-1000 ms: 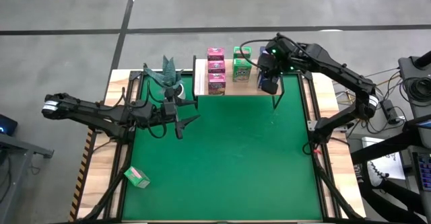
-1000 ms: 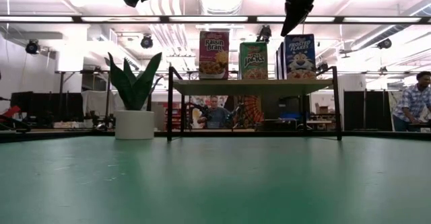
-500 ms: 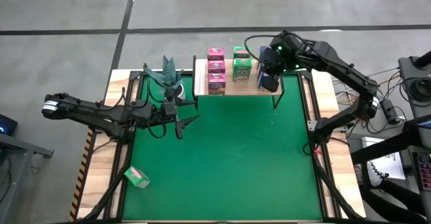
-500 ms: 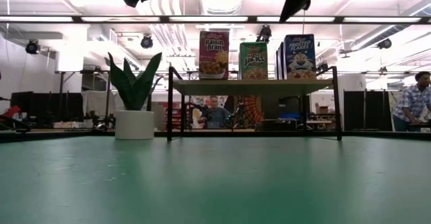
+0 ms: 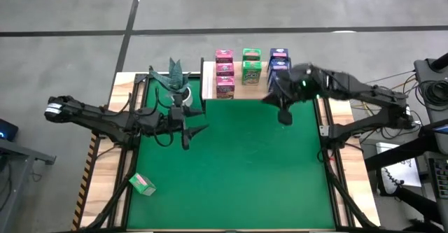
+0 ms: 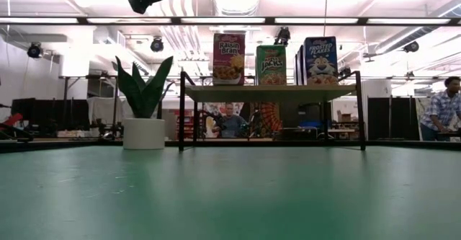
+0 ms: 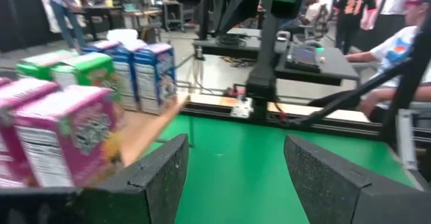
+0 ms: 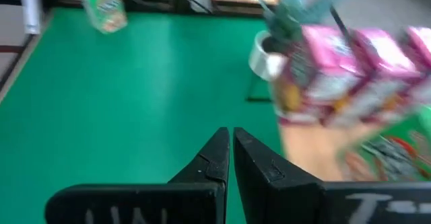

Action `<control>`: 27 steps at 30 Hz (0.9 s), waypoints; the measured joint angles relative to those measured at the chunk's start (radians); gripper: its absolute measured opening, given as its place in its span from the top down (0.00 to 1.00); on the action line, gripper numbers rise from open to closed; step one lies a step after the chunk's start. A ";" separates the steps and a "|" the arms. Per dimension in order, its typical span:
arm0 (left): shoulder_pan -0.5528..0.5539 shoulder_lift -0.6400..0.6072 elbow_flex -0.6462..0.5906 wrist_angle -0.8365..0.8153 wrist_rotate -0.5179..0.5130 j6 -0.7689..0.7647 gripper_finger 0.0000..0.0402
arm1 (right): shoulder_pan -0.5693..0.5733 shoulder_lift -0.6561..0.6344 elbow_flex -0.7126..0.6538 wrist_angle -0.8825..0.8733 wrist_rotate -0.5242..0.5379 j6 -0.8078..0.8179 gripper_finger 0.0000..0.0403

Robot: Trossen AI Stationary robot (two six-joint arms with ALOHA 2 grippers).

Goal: Stack cereal on shelf
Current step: Put the green cereal box aligned with the other green cereal boxes on the shelf

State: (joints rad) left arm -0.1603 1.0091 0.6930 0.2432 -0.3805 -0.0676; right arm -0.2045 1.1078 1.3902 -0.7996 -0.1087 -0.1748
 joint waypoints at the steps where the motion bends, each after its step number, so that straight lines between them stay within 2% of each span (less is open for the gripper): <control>1: -0.012 0.007 0.000 0.003 0.000 -0.011 0.43 | 0.028 -0.017 -0.044 0.048 0.004 0.000 0.97; 6: -0.073 0.052 0.000 0.037 -0.001 -0.060 0.43 | 0.169 -0.091 -0.277 0.322 0.014 -0.007 0.97; 10: -0.137 0.075 0.000 0.062 -0.001 -0.117 0.43 | 0.239 -0.137 -0.415 0.482 0.097 -0.016 0.97; 16: -0.222 0.079 0.000 0.064 -0.002 -0.279 0.43 | 0.264 -0.178 -0.541 0.602 0.111 -0.028 0.97; 21: -0.282 0.075 0.043 0.058 -0.003 -0.385 0.43 | 0.263 -0.203 -0.583 0.614 0.112 -0.045 0.97; 24: -0.310 0.084 0.130 -0.030 -0.006 -0.434 0.43 | 0.266 -0.212 -0.592 0.621 0.111 -0.045 0.97; 27: -0.333 0.120 0.246 -0.231 -0.006 -0.518 0.43 | 0.266 -0.211 -0.597 0.619 0.109 -0.046 0.97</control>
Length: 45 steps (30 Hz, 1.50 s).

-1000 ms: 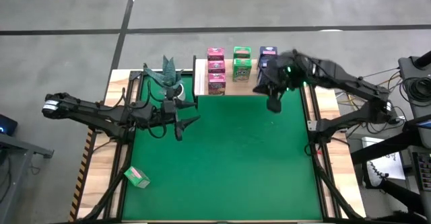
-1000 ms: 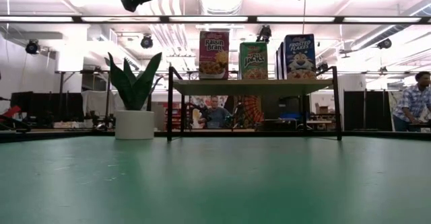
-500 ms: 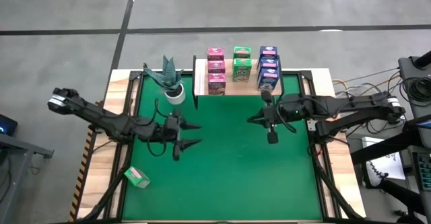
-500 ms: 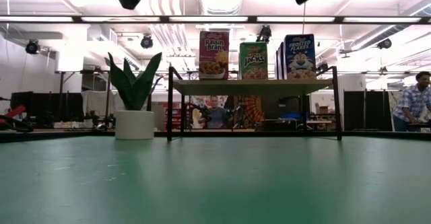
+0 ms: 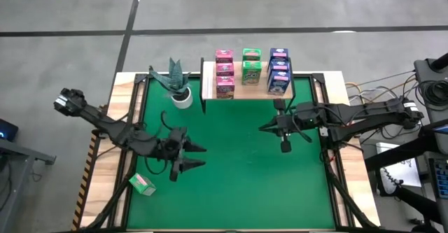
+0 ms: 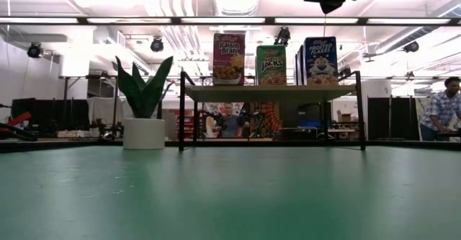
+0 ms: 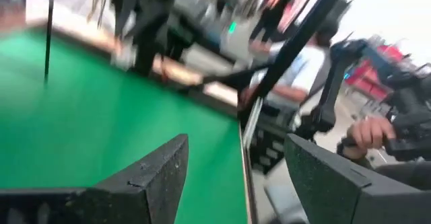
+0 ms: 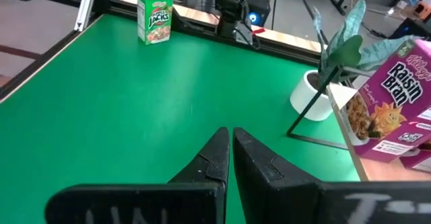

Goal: Stack cereal on shelf
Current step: Put the green cereal box aligned with the other green cereal boxes on the shelf

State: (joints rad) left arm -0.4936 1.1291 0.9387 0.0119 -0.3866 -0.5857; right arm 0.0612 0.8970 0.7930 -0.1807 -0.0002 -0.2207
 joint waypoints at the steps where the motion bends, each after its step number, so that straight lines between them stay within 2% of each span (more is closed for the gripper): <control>1: -0.004 0.017 0.046 -0.083 0.000 -0.063 0.43 | 0.000 0.000 -0.002 0.000 0.000 0.000 0.97; 6: -0.057 0.136 0.273 -0.698 0.015 -0.509 0.43 | 0.000 0.001 -0.007 -0.001 -0.001 -0.028 0.97; 10: -0.133 0.264 0.426 -1.158 0.202 -0.839 0.43 | 0.000 0.001 -0.007 0.000 -0.003 -0.040 0.97; 13: -0.197 0.345 0.501 -1.374 0.316 -0.932 0.43 | 0.000 0.002 -0.007 0.000 -0.003 -0.043 0.97; 15: -0.252 0.390 0.542 -1.421 0.369 -0.841 0.43 | 0.000 0.002 -0.007 0.000 -0.006 -0.043 0.97; 19: -0.359 0.464 0.575 -1.446 0.382 -0.629 0.43 | 0.000 0.002 -0.007 0.002 -0.010 -0.060 0.97; 22: -0.395 0.499 0.583 -1.522 0.399 -0.609 0.43 | 0.000 0.002 -0.005 0.006 -0.011 -0.056 0.97; 27: -0.450 0.539 0.587 -1.576 0.495 -0.554 0.43 | 0.000 0.001 -0.005 0.008 -0.036 -0.055 0.97; 33: -0.503 0.550 0.584 -1.583 0.489 -0.399 0.43 | 0.000 0.001 -0.003 0.007 -0.035 -0.041 0.97; 45: -0.512 0.587 0.569 -1.583 0.473 -0.276 0.40 | 0.000 0.001 -0.003 0.007 -0.036 -0.029 0.97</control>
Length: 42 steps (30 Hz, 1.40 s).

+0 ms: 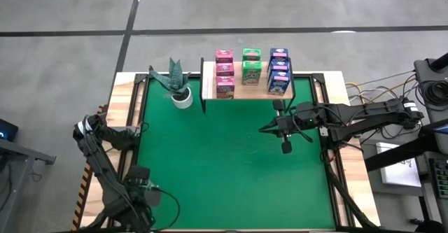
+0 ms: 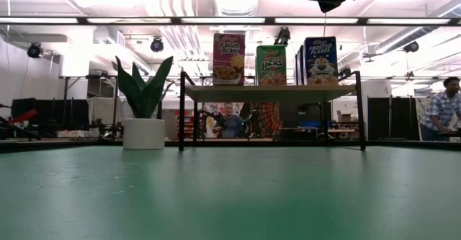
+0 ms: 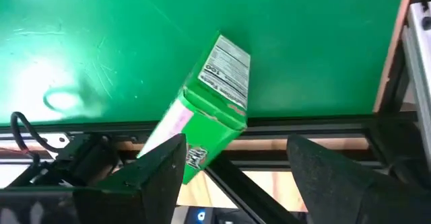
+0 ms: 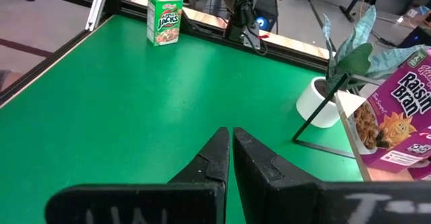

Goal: Stack cereal on shelf
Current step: Put the green cereal box aligned with the other green cereal boxes on the shelf

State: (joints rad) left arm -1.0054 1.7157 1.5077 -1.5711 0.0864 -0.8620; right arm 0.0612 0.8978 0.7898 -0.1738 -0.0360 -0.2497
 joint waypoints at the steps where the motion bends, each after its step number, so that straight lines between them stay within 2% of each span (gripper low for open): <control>1: 0.000 0.000 -0.004 0.000 0.000 0.007 0.39 | 0.000 0.000 0.000 0.000 0.000 0.002 0.97; 8: 0.000 -0.002 -0.066 0.000 -0.034 0.047 0.34 | 0.000 0.000 0.000 -0.001 -0.001 0.004 0.97; 17: 0.000 -0.003 -0.179 0.000 -0.043 0.128 0.34 | 0.000 0.000 0.001 -0.002 0.000 0.004 0.97; 22: 0.001 -0.003 -0.194 0.000 -0.043 0.148 0.43 | 0.000 0.000 0.001 -0.008 0.000 0.007 0.97; 31: 0.006 -0.003 -0.127 0.016 -0.067 0.059 0.61 | 0.000 0.000 0.001 -0.009 0.000 0.015 0.97; 37: 0.020 -0.003 -0.090 0.020 -0.085 -0.028 0.65 | 0.000 0.000 0.000 -0.023 0.000 0.039 0.97; 42: 0.033 -0.003 -0.056 0.059 -0.205 -0.120 0.65 | 0.000 0.000 -0.001 -0.059 0.000 0.065 0.97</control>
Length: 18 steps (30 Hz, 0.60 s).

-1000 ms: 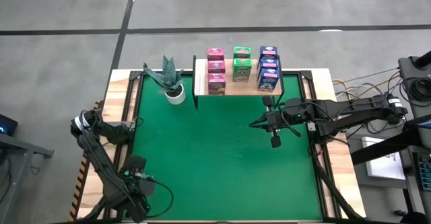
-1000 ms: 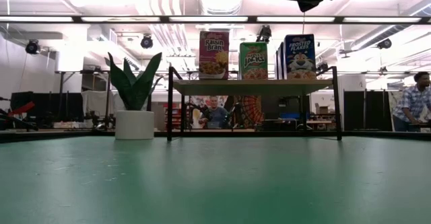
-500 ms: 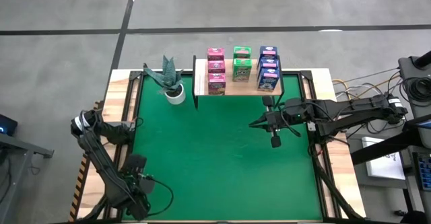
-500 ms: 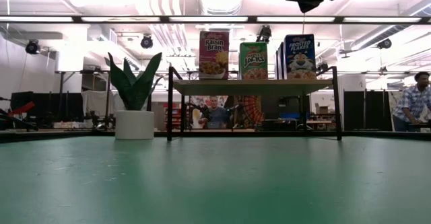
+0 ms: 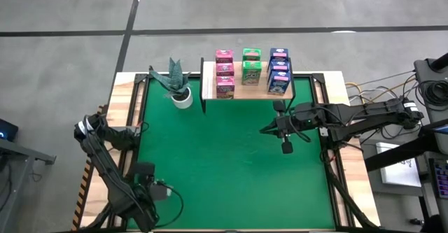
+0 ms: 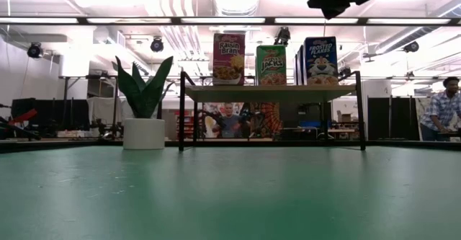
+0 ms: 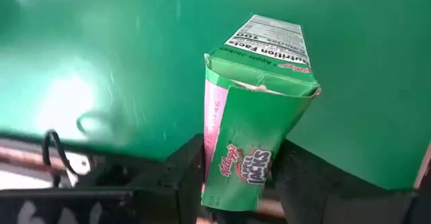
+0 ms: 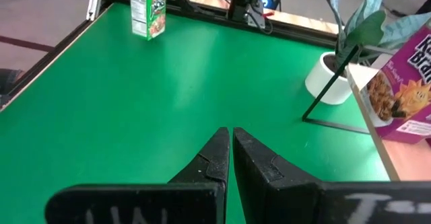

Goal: Stack cereal on shelf
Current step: Put the green cereal box aligned with the other green cereal boxes on the shelf

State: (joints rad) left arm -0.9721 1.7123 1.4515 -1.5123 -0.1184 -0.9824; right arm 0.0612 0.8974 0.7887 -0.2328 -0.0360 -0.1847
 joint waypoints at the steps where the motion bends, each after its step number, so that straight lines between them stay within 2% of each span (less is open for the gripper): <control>1: 0.006 0.000 0.010 0.003 -0.027 -0.002 0.65 | 0.000 0.000 0.000 -0.003 0.000 0.006 0.97; 9: 0.131 0.000 0.160 0.004 -0.251 0.094 0.65 | 0.000 0.000 0.000 -0.008 -0.001 0.011 0.97; 18: 0.332 0.000 0.351 0.045 -0.400 0.373 0.65 | 0.000 -0.003 -0.001 -0.092 -0.001 0.028 0.97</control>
State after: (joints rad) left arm -0.6398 1.7119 1.8025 -1.4675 -0.5188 -0.6098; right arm 0.0612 0.8945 0.7879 -0.3246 -0.0372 -0.1570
